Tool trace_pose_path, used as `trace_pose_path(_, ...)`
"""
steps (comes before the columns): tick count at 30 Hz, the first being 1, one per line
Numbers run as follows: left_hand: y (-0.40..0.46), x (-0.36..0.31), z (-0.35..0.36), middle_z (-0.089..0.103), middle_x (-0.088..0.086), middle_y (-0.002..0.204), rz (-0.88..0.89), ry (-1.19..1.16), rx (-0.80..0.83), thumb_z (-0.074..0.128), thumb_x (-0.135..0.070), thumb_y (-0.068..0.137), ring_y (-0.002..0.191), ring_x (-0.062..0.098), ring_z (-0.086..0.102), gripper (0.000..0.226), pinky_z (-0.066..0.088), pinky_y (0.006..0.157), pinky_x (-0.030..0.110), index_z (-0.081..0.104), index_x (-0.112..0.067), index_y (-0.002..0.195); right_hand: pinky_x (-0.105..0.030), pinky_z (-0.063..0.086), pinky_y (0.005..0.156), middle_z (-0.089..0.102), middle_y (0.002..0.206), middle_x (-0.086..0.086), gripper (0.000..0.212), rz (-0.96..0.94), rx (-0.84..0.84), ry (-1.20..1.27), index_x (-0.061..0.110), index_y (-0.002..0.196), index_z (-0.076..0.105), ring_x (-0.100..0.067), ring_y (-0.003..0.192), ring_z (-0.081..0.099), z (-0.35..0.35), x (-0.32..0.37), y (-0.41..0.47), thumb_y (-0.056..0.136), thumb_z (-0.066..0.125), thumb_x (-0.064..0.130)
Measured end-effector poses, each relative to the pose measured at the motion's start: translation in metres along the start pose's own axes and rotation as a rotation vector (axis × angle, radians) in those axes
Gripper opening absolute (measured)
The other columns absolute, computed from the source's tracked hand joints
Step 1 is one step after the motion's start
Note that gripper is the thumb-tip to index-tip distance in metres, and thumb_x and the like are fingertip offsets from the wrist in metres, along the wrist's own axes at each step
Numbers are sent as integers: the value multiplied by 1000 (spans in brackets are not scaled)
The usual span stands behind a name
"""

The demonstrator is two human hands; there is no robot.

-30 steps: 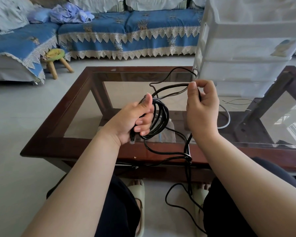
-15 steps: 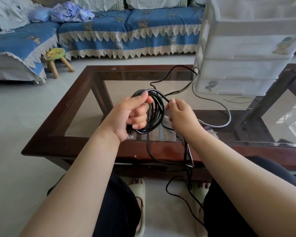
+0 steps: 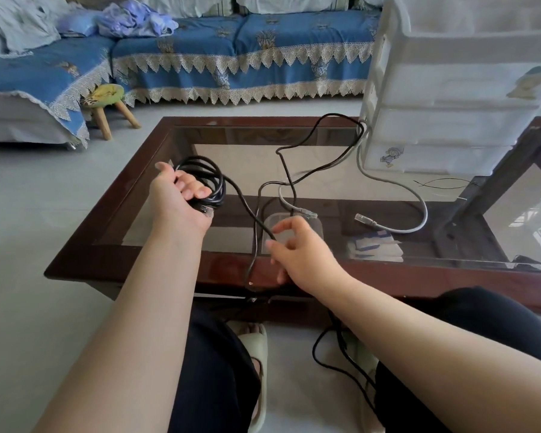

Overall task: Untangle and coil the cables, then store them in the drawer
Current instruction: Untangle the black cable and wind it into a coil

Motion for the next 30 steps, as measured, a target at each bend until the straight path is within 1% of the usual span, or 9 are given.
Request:
trace_pose_path(3, -3, -8, -4, 30, -8, 44, 75, -36, -58, 42, -39, 102, 35, 8, 26, 45, 29, 41, 17, 39, -15, 64, -34, 50, 64, 64, 85, 5, 19, -236, -149, -549, 26, 114, 49, -20, 72, 61, -11, 24, -4, 96, 47, 34)
trace_pose_path(6, -2, -11, -2, 33, -8, 43, 106, 64, -88, 44, -43, 101, 35, 7, 29, 43, 31, 42, 17, 43, -16, 67, -36, 51, 64, 64, 100, -1, 24, -384, -133, -827, 22, 118, 51, -29, 82, 62, -2, 33, -10, 97, 43, 30)
trace_pose_path(8, -2, -6, 7, 34, -8, 44, 148, 293, -23, 47, -42, 100, 36, 7, 28, 38, 27, 43, 21, 46, -19, 69, -34, 48, 61, 62, 102, -3, 23, -437, -70, -962, 20, 117, 53, -31, 85, 62, 6, 32, -13, 97, 43, 26)
trace_pose_path(12, -16, 19, 34, 49, -2, 42, 379, 1048, 250, 46, -42, 100, 38, 12, 47, 49, 43, 43, 19, 51, -12, 62, -31, 34, 55, 57, 100, -2, 19, -611, -5, -1085, 19, 110, 57, -29, 85, 61, 11, 42, -21, 94, 47, 20)
trace_pose_path(17, -25, 53, 43, 60, 1, 49, 291, 1454, 479, 44, -50, 98, 43, 9, 58, 56, 45, 57, 25, 55, -8, 63, -22, 24, 44, 60, 71, 2, 13, -812, -197, -1036, 21, 86, 64, -23, 58, 61, -20, 68, -23, 75, 72, 18)
trace_pose_path(19, -27, 65, 40, 57, 5, 51, 163, 1429, 543, 42, -56, 96, 44, 16, 58, 56, 46, 57, 29, 53, -8, 69, -23, 23, 45, 60, 68, 4, 6, -774, -226, -964, 21, 90, 64, -26, 57, 59, -35, 74, -17, 84, 65, 22)
trace_pose_path(22, -33, 71, 38, 49, 3, 50, -29, 1231, 597, 37, -61, 94, 42, 17, 49, 56, 44, 54, 29, 46, -12, 70, -31, 33, 54, 50, 63, 9, 19, -618, -172, -809, 23, 107, 63, -25, 66, 56, -49, 73, -5, 96, 50, 33)
trace_pose_path(25, -39, 79, 39, 46, -1, 47, -129, 1221, 676, 27, -71, 87, 41, 13, 45, 63, 42, 49, 25, 47, -13, 70, -34, 42, 57, 62, 72, 1, 25, -604, -189, -718, 19, 106, 58, -24, 69, 58, -55, 75, -2, 94, 51, 41)
trace_pose_path(30, -49, 88, 42, 31, -2, 40, -253, 1042, 750, 24, -72, 82, 33, 10, 31, 65, 38, 41, 23, 45, -12, 71, -30, 36, 53, 59, 75, 0, 39, -499, -264, -680, 17, 97, 49, -24, 68, 54, -67, 70, 7, 89, 52, 55)
Point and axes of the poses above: each hand's wrist, its own y-axis towards the middle knuckle, its own z-axis out of the palm, x = y × z, the point moved 7 cm from there along y, towards the middle knuckle
